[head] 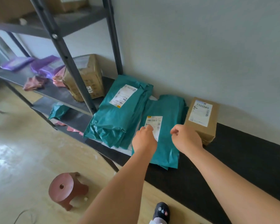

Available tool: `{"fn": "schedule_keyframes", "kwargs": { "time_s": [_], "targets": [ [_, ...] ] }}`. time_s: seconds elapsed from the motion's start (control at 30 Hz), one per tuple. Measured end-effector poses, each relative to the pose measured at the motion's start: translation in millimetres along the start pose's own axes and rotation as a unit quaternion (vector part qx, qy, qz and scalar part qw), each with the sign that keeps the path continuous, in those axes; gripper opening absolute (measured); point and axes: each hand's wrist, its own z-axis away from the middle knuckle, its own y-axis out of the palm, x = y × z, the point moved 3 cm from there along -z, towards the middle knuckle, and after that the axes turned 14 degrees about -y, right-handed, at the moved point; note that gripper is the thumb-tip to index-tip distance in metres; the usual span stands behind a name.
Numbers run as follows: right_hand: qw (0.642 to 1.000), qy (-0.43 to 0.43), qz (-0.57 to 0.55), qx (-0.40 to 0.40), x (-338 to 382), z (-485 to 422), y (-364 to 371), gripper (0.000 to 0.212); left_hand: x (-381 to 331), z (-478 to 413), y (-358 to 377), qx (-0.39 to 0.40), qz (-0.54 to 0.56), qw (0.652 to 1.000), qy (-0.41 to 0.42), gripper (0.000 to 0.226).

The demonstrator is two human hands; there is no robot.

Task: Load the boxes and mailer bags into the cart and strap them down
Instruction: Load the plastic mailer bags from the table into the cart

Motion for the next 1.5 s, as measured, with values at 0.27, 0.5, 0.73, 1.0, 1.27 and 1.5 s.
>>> {"fn": "schedule_keyframes", "kwargs": {
  "time_s": [0.27, 0.5, 0.73, 1.0, 1.27, 1.5],
  "targets": [
    [1.000, 0.008, -0.003, -0.025, -6.0, -56.3, -6.4, 0.020, -19.2, -51.7, -4.0, 0.005, 0.018, 1.000, -0.011, 0.044],
    [0.999, 0.022, -0.025, -0.039, -13.9, -72.5, 3.0, 0.030, -29.1, -78.6, -6.2, 0.017, 0.010, 1.000, 0.011, 0.047],
    [0.995, 0.086, -0.052, -0.022, -12.4, -85.2, 15.5, 0.052, -30.6, -112.7, -3.2, 0.118, 0.005, 0.993, 0.022, 0.059],
    [0.974, 0.183, -0.127, -0.040, -18.5, -93.0, 31.5, 0.068, -27.4, -135.4, 11.8, 0.185, 0.021, 0.982, 0.001, 0.082],
    [0.969, 0.209, -0.124, -0.046, -26.0, -96.2, 39.3, 0.065, -27.8, -146.3, 20.0, 0.187, 0.050, 0.981, -0.003, 0.086],
    [0.951, 0.226, -0.195, -0.080, -25.4, -98.9, 41.7, 0.064, -27.2, -148.6, 23.2, 0.185, 0.059, 0.981, -0.005, 0.088]
  ]
}}
